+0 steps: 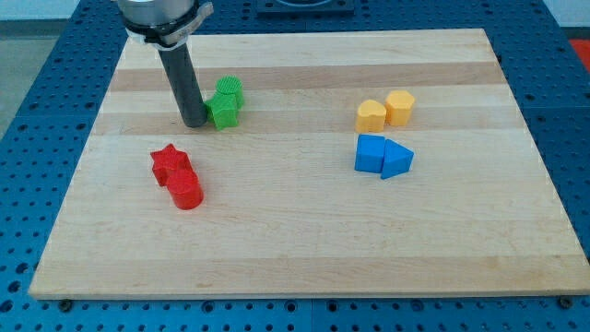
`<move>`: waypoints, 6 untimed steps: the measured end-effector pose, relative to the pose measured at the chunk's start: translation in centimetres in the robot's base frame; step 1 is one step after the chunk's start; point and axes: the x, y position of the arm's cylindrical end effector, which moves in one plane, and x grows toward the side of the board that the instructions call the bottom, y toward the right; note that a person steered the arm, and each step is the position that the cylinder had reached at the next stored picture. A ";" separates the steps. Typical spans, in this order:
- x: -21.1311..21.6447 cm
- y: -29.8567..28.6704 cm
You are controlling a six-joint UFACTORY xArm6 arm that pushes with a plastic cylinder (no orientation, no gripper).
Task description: Point your arm at the green circle
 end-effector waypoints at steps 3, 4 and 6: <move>-3.7 -3.8; -6.9 -3.5; -9.8 5.2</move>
